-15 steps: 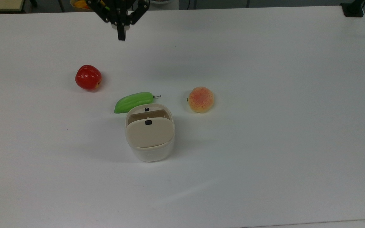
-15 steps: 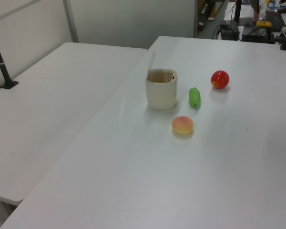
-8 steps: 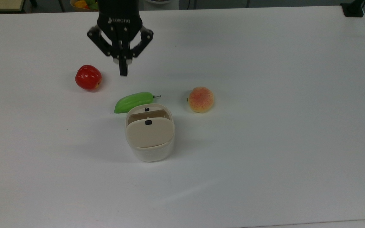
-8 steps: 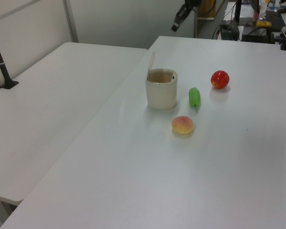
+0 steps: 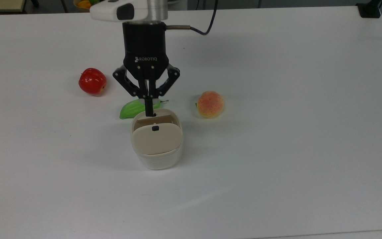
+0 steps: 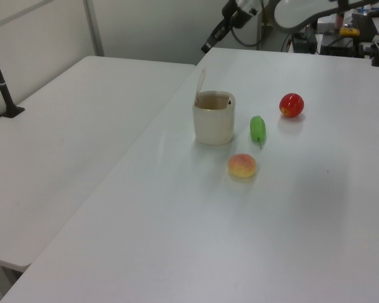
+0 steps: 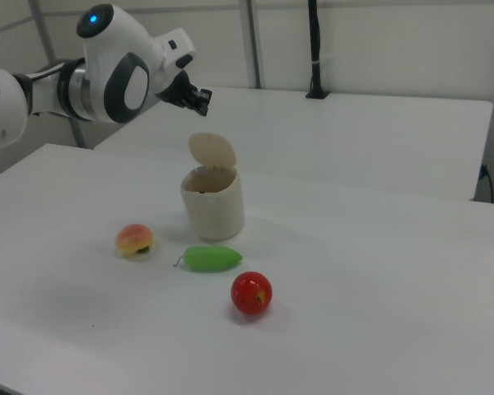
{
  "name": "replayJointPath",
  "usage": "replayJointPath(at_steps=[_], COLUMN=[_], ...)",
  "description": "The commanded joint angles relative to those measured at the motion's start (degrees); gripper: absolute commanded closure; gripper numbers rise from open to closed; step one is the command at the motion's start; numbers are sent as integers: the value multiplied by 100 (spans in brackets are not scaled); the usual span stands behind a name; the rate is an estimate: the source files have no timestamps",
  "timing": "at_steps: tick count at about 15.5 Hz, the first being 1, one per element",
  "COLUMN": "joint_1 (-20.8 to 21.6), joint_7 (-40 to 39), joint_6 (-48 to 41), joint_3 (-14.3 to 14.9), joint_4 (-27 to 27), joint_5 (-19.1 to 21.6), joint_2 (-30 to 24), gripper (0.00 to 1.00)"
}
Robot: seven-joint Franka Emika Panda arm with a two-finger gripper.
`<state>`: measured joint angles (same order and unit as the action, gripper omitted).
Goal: Close garbage bin
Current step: 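Move the gripper down toward the open lid of the cream bin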
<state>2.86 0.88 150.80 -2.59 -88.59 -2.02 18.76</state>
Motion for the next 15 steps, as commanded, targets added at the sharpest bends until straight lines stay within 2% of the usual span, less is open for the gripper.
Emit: replayJointPath(at_steps=[1, 15], joint_1=[92, 101], joint_7=[61, 9], joint_6=[379, 591], joint_3=[39, 39], joint_4=[105, 70], joint_5=[88, 70], joint_2=[224, 471], gripper=[100, 100])
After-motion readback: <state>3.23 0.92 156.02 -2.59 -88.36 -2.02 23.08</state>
